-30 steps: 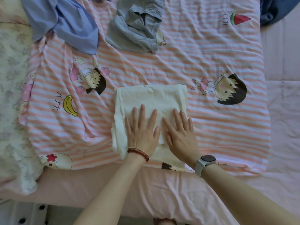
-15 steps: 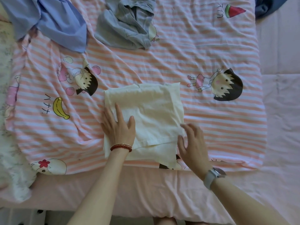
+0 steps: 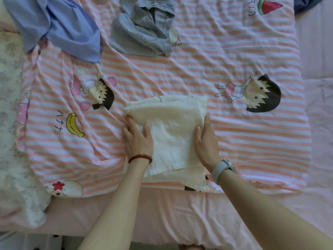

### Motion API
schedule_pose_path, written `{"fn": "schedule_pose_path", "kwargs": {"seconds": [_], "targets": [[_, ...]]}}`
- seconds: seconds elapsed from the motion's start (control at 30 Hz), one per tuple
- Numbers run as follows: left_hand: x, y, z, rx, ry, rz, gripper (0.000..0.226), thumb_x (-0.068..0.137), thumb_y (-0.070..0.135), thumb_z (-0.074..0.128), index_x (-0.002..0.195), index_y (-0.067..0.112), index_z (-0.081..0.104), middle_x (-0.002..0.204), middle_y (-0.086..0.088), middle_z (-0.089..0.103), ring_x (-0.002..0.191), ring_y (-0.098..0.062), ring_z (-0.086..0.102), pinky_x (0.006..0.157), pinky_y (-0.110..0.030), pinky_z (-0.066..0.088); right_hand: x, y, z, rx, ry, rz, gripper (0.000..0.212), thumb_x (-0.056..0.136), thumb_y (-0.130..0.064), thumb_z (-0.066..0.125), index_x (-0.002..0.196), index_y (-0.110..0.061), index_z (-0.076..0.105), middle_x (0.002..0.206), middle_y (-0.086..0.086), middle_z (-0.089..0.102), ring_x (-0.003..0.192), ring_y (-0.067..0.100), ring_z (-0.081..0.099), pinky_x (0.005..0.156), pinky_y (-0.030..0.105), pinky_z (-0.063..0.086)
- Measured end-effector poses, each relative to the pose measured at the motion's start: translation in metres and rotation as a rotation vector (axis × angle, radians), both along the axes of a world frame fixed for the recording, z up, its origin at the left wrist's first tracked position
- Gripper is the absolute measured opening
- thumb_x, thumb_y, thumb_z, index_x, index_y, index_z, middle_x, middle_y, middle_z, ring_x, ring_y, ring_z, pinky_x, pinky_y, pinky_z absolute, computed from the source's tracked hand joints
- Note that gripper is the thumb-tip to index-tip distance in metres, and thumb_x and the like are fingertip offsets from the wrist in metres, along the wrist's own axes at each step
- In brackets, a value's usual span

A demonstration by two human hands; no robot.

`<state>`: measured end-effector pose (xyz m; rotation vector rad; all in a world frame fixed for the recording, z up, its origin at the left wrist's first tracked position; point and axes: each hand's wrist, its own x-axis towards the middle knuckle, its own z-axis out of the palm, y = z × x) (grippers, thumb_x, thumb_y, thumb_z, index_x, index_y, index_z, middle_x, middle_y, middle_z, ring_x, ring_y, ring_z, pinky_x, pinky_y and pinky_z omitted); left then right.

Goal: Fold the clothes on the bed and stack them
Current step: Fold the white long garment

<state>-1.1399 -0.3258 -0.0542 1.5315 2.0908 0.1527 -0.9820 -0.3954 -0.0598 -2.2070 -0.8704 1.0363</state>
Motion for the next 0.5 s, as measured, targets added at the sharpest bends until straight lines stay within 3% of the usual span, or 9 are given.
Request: {"fn": "schedule_pose_path", "kwargs": {"seconds": [0.07,0.1,0.2,0.3,0.33,0.4,0.5], "targets": [[0.001,-0.008,-0.003,-0.002,-0.039,0.041,0.066,0.095,0.04,0.039,0.15,0.023,0.007,0.134,-0.019,0.036,0.115,-0.039,0.045,0.092,-0.045,0.039,-0.005,-0.007,-0.002,-0.014,-0.076,0.026,0.06,0.096,-0.033,0.032,0.149,-0.017,0.011,0.078,0.005,0.055,0.088,0.037,0.054,0.079,0.049,0.043],[-0.001,-0.01,-0.005,-0.015,-0.087,0.058,0.065,0.095,0.04,0.04,0.15,0.025,0.008,0.136,-0.019,0.036,0.117,-0.039,0.045,0.094,-0.045,0.04,-0.007,-0.01,-0.002,-0.016,-0.069,0.026,0.062,0.094,-0.037,0.031,0.149,-0.019,0.011,0.072,0.0,0.051,0.084,0.033,0.054,0.075,0.047,0.044],[-0.012,-0.003,-0.008,-0.041,-0.279,0.066,0.064,0.094,0.038,0.044,0.148,0.032,0.011,0.146,-0.007,0.036,0.126,-0.032,0.042,0.101,-0.04,0.038,-0.008,-0.01,0.002,-0.01,0.106,-0.049,0.058,0.098,-0.029,0.035,0.15,-0.021,0.009,0.091,-0.012,0.048,0.087,0.012,0.05,0.076,0.031,0.038],[-0.02,0.003,-0.002,-0.092,-0.502,0.035,0.064,0.094,0.037,0.048,0.148,0.033,0.015,0.147,0.007,0.035,0.131,-0.017,0.038,0.104,-0.03,0.033,-0.007,-0.008,0.003,0.022,0.207,-0.078,0.057,0.098,-0.026,0.038,0.149,-0.023,0.012,0.083,-0.01,0.053,0.072,0.008,0.05,0.074,0.032,0.04],[-0.021,0.004,0.002,-0.118,-0.582,0.028,0.064,0.093,0.036,0.051,0.148,0.033,0.017,0.144,0.01,0.038,0.13,-0.013,0.04,0.105,-0.03,0.034,-0.007,-0.008,0.004,0.031,0.23,-0.085,0.058,0.098,-0.027,0.04,0.149,-0.023,0.013,0.097,-0.005,0.061,0.083,0.01,0.056,0.082,0.035,0.044],[-0.02,0.003,0.01,-0.166,-0.694,0.029,0.068,0.091,0.033,0.057,0.147,0.032,0.019,0.138,0.012,0.043,0.126,-0.009,0.043,0.104,-0.03,0.036,-0.004,-0.01,0.003,0.044,0.272,-0.094,0.059,0.096,-0.03,0.044,0.148,-0.022,0.017,0.135,0.002,0.052,0.114,0.014,0.055,0.101,0.039,0.041],[-0.019,0.002,0.022,-0.233,-0.762,0.058,0.064,0.089,0.028,0.06,0.144,0.025,0.028,0.131,0.01,0.048,0.117,-0.009,0.048,0.095,-0.027,0.041,0.001,-0.013,0.008,0.065,0.315,-0.091,0.067,0.083,-0.043,0.048,0.144,-0.022,0.031,0.141,0.002,0.047,0.125,0.017,0.048,0.104,0.041,0.041]]}}
